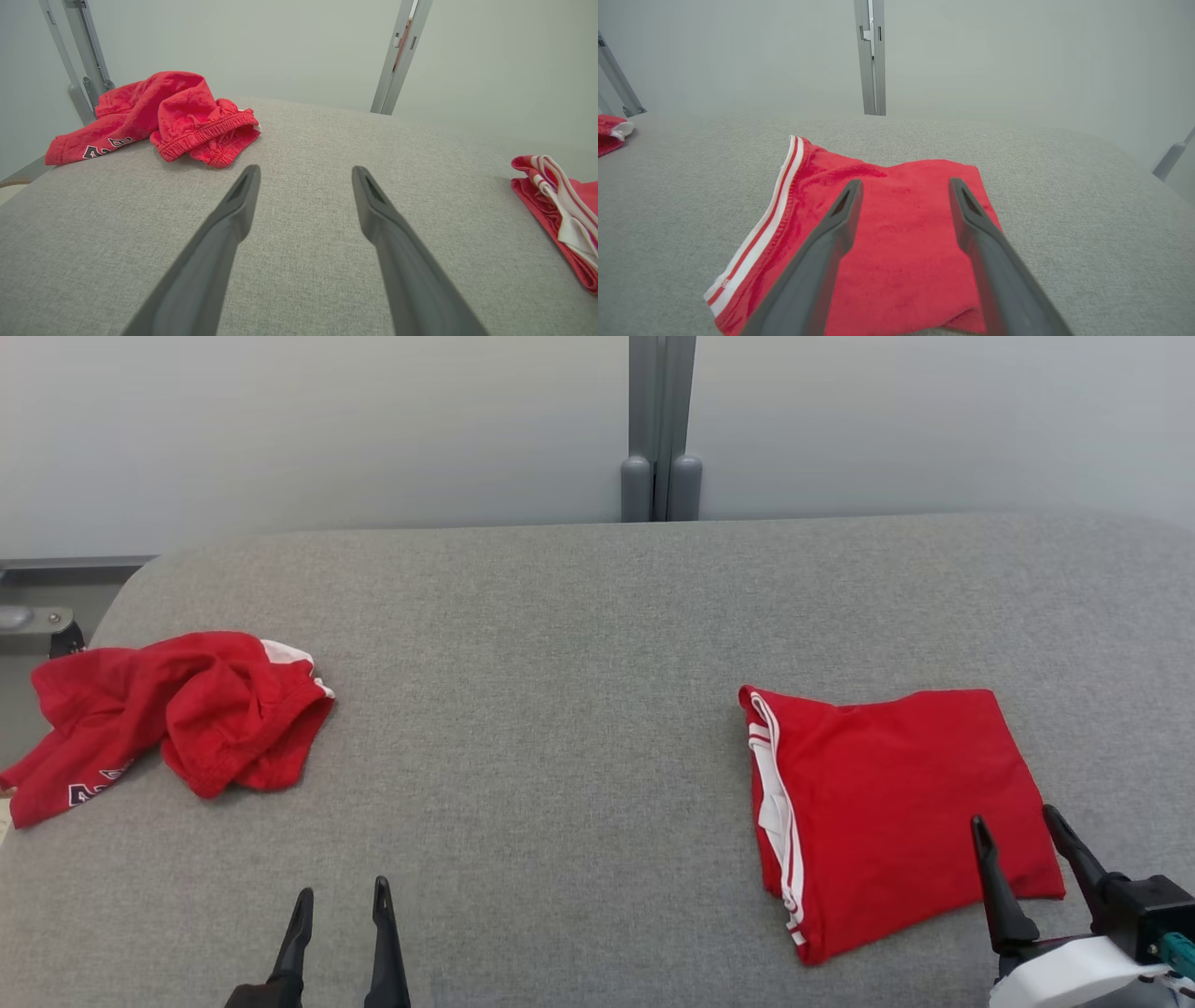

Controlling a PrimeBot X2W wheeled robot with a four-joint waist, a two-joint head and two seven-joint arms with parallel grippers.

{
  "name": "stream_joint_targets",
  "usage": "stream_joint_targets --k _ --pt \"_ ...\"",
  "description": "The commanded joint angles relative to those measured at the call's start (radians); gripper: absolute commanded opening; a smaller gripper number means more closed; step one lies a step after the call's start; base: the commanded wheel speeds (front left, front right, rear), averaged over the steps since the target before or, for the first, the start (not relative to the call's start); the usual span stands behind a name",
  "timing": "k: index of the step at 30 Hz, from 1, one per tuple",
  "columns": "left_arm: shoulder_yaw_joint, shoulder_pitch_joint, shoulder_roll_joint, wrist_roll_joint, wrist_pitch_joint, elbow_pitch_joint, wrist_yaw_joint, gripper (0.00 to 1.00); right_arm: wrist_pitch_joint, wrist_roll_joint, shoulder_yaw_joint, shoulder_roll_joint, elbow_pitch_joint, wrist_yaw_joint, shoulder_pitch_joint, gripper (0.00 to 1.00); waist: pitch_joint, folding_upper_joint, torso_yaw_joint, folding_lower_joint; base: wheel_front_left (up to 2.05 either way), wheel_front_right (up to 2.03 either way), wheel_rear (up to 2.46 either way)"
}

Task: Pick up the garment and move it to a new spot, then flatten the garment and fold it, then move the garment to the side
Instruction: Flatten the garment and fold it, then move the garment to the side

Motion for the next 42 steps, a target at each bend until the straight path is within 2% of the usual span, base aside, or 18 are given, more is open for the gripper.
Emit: stream_joint_targets --k 1,7,14,28,42 --pt "0.012 0.022 0.001 0.006 0.0 0.006 -0.008 1.0 -0.008 -0.003 -0.012 -0.003 -0.022 -0.001 0.015 1.0 -0.024 -0.0001 -0.015 0.0 0.0 0.0 0.0" --pt "0.049 0.056 0.001 0.024 0.0 0.02 -0.028 1.0 -0.007 0.001 -0.036 -0.003 -0.048 -0.001 0.072 1.0 -0.055 -0.0001 -0.004 0.0 0.0 0.0 0.0" --pt "0.057 0.064 0.002 0.023 0.0 0.027 -0.032 1.0 -0.007 -0.008 -0.067 0.024 -0.05 -0.001 0.077 1.0 -0.067 -0.0001 0.01 0.0 0.0 0.0 0.0" --pt "0.074 0.078 0.001 0.021 0.0 0.015 -0.038 1.0 -0.007 -0.026 -0.11 0.04 -0.042 -0.001 0.087 1.0 -0.079 -0.0001 -0.009 0.0 0.0 0.0 0.0" --pt "0.064 0.088 0.001 0.002 0.0 0.008 -0.023 1.0 -0.007 -0.006 -0.127 0.043 -0.022 -0.001 0.062 1.0 -0.089 -0.0001 -0.007 0.0 0.0 0.0 0.0"
